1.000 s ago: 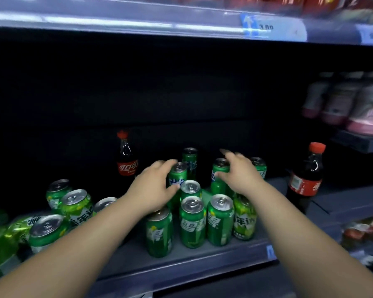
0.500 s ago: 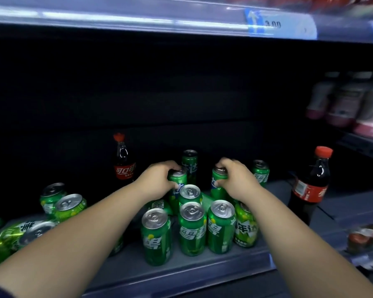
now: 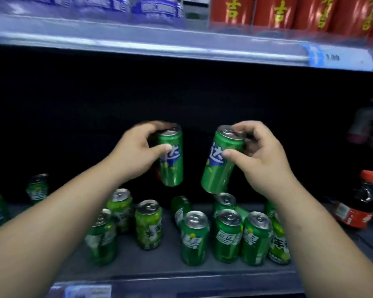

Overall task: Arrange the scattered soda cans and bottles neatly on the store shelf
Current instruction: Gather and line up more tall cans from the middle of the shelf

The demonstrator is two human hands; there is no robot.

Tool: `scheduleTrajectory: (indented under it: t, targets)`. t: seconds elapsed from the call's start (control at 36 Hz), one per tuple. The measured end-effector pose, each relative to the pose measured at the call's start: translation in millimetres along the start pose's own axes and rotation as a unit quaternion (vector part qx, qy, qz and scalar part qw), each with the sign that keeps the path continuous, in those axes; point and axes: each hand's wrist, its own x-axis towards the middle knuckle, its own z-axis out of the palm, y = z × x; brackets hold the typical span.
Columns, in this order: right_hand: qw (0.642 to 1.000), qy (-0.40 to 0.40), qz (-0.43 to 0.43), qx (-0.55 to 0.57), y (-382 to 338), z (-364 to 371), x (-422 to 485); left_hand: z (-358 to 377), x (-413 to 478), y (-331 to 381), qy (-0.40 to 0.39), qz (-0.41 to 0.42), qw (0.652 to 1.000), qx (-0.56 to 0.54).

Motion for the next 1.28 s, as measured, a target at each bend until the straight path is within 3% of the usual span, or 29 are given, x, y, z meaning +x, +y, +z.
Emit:
scheduleTrajectory:
  t: [0.22, 0.47, 0.67, 0.86, 1.0, 1.28]
  targets:
    - [0.989, -0.095, -0.016, 0.109, -48, 105, -1, -124, -75, -11, 0.046, -0.041, 0.998, 0.032]
    - [0.966, -0.172, 0.003, 0.194, -82, 238, -17, -216, -155, -54, 0.098, -0.115, 0.987, 0.05]
    - [0.959, -0.21, 0.051, 0.181, -83, 321, -35, -242, -192, -96, 0.076, -0.139, 0.975, 0.158]
    - [0.968, -0.222, 0.049, 0.105, -66, 380, -46, -256, -211, -127, 0.048, -0.138, 0.981, 0.13]
    - [0.974, -0.219, -0.035, 0.036, -56, 395, -52, -250, -219, -140, 0.025, -0.112, 0.984, 0.139]
    - [0.97, -0.243, -0.008, -0.012, -41, 386, -58, -232, -224, -148, -0.007, -0.099, 0.977, 0.187]
